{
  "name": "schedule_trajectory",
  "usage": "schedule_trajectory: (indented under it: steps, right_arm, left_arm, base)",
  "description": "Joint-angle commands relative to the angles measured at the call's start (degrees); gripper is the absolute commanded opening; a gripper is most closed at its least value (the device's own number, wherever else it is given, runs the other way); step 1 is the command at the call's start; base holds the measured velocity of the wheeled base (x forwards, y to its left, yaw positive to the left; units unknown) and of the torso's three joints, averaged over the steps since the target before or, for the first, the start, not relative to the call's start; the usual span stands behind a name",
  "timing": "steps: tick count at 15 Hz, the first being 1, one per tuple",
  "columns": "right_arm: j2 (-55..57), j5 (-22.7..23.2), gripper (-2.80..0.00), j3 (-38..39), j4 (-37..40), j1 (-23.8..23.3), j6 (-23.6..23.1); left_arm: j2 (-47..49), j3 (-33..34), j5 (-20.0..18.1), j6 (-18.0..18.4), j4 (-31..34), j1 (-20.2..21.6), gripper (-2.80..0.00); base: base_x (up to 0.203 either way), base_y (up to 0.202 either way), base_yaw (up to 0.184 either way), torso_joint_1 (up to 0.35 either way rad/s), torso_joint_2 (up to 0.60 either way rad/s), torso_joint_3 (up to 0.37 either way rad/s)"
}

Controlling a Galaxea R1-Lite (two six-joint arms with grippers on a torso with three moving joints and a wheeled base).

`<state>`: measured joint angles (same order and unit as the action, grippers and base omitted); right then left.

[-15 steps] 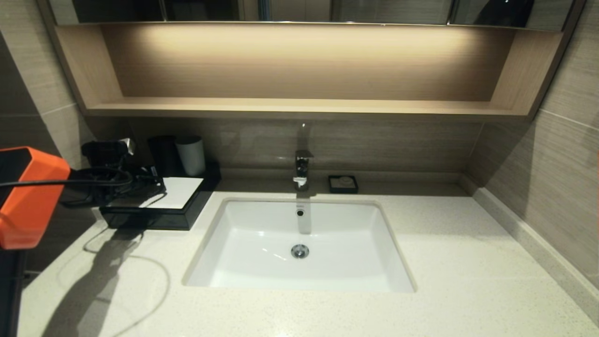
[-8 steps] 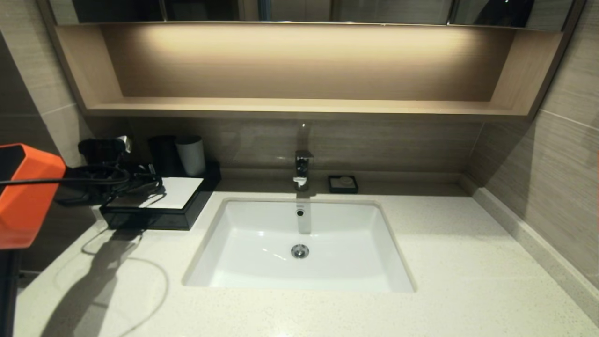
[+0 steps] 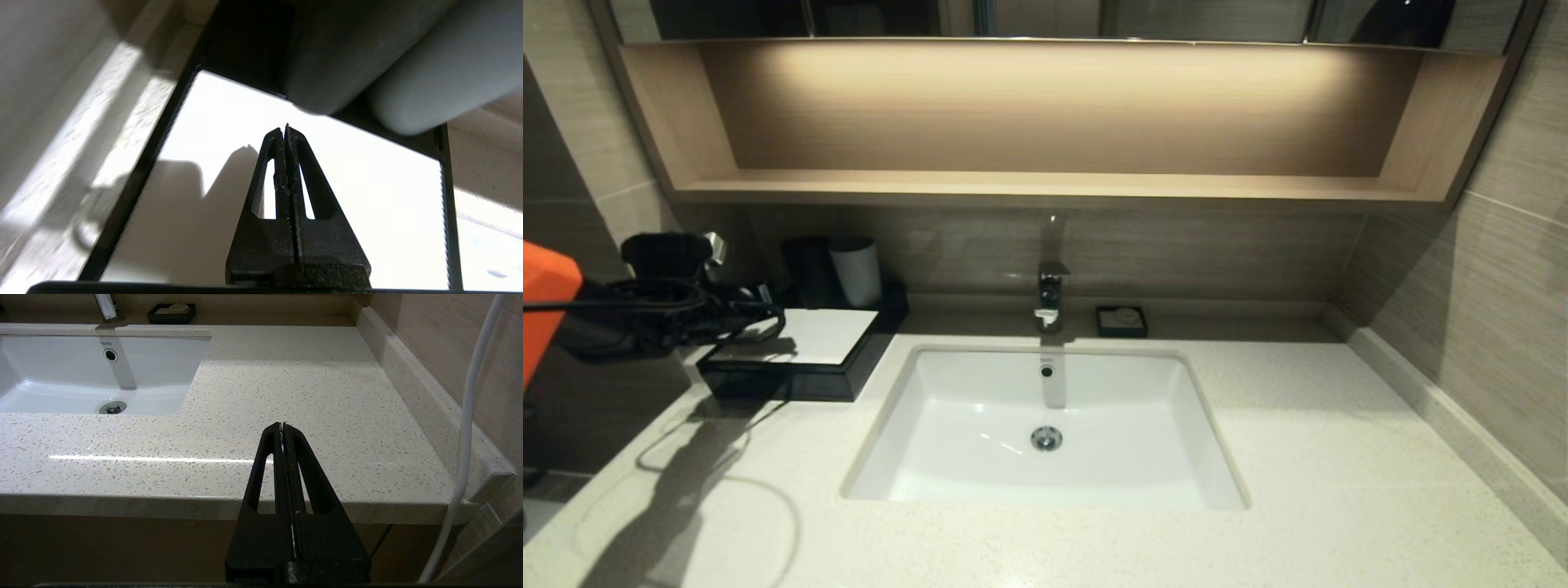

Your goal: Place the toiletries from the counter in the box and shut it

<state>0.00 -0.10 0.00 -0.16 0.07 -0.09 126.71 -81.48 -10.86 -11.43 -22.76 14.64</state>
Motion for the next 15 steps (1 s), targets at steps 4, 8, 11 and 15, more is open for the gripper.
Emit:
schedule_trajectory:
  steps: [4,8,11,15]
  right_arm:
    - [0.0,0.01,-2.8,0.09,-0.02,0.01,0.0]
    - [0.0,0.01,-2.8,0.08,-0.02,0.01,0.0]
    - [0.0,0.01,-2.8,0.09,-0.02,0.01,0.0]
    - [0.0,0.01,-2.8,0.09,-0.02,0.01,0.0]
  left_arm:
    - [-14.91,13.74,0.47,-0.18,0.63,1.76,-2.8]
    - [-26.08,22.53,0.44,-0.51,0.6,2.35,-2.8]
    - [-34.54,28.45,0.28,-0.66,0.46,2.11,-2.8]
    - [-44.45,36.07,0.44,-0.65,1.06,1.65,-2.8]
  base:
    - [0.0,0.0,0.0,0.0,0.0,0.0]
    - [0.0,0.0,0.0,0.0,0.0,0.0]
    - [0.0,0.0,0.0,0.0,0.0,0.0]
    - [0.0,0.0,0.0,0.0,0.0,0.0]
